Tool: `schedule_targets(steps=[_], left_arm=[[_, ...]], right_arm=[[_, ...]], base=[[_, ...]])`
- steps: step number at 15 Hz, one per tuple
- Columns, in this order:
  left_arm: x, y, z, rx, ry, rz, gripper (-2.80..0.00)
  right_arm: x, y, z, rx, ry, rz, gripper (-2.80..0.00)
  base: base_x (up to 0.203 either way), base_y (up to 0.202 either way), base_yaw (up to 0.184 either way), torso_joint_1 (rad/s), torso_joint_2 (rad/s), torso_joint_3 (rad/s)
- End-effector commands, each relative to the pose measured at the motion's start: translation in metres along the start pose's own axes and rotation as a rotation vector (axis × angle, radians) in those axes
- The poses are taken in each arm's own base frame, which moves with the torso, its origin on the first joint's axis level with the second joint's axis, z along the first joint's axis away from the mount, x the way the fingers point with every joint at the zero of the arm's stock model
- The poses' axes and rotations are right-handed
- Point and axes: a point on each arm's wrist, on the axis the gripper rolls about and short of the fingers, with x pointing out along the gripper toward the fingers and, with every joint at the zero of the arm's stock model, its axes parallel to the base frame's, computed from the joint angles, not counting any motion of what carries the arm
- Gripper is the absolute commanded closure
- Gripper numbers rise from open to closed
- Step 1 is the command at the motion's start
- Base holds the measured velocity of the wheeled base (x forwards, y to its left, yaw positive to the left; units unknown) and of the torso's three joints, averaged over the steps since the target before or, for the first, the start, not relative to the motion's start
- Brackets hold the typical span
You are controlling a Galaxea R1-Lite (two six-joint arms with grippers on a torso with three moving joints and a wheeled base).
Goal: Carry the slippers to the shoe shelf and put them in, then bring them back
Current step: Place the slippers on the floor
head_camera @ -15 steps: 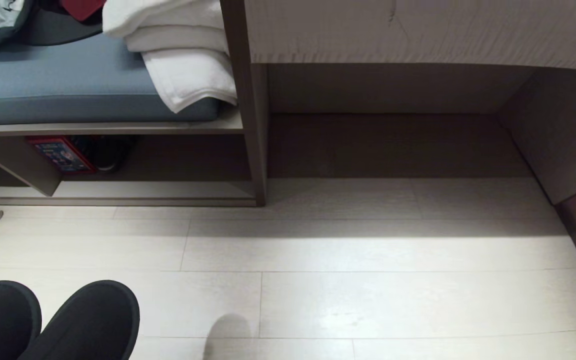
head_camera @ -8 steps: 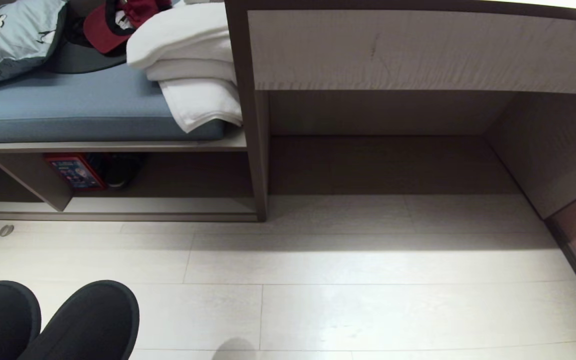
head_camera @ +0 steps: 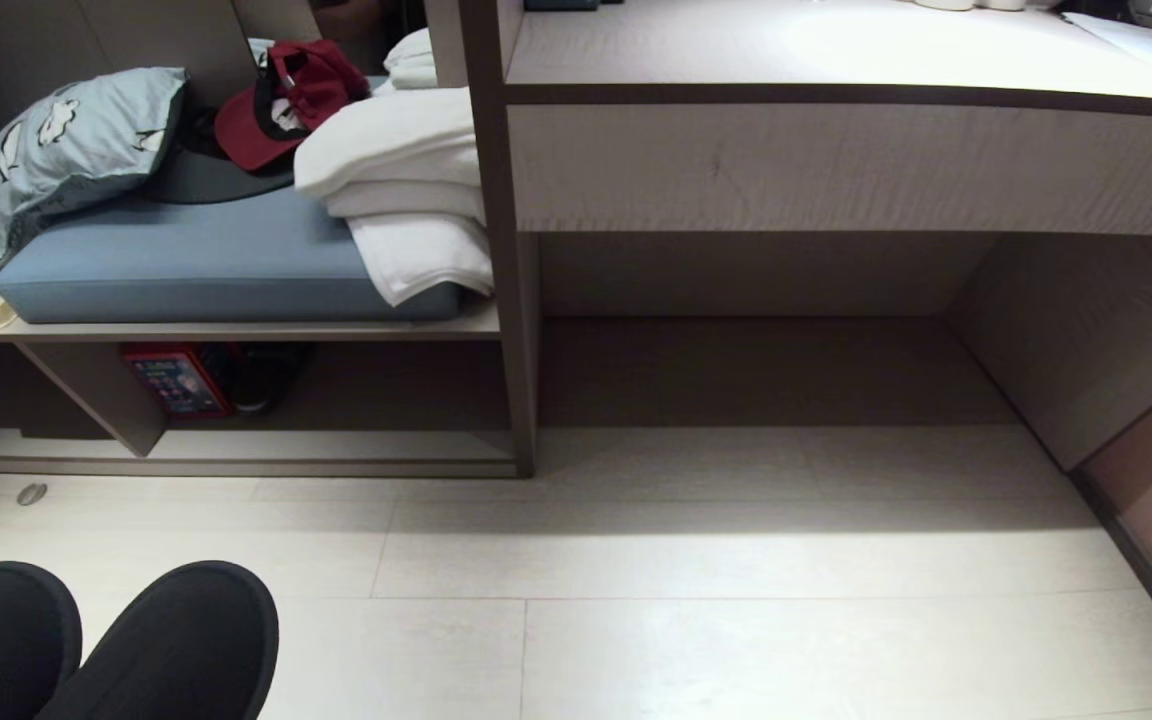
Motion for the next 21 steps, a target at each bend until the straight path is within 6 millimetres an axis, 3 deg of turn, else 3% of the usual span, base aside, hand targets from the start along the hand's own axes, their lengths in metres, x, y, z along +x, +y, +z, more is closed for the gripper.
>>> schedule_targets(steps=[1, 14, 21], left_arm=[[0.0001, 0.0, -0.0004, 0.0, 0.002, 0.0, 0.0], [0.0002, 0.0, -0.0004, 0.005, 0.002, 0.0, 0.0], [0.0001, 0.0, -0.0002, 0.002, 0.002, 0.0, 0.0]], right_arm=[[-0.0001, 0.0, 0.0, 0.0, -0.001, 0.0, 0.0], [-0.0001, 0.0, 0.0, 0.0, -0.001, 0.002, 0.0], [-0.0001, 0.0, 0.0, 0.0, -0.001, 0.0, 0.0]], base=[[0.0, 0.0, 0.0, 0.002, 0.0, 0.195], [0.0, 0.0, 0.0, 0.001, 0.0, 0.202], [0.0, 0.0, 0.0, 0.002, 0.0, 0.036]])
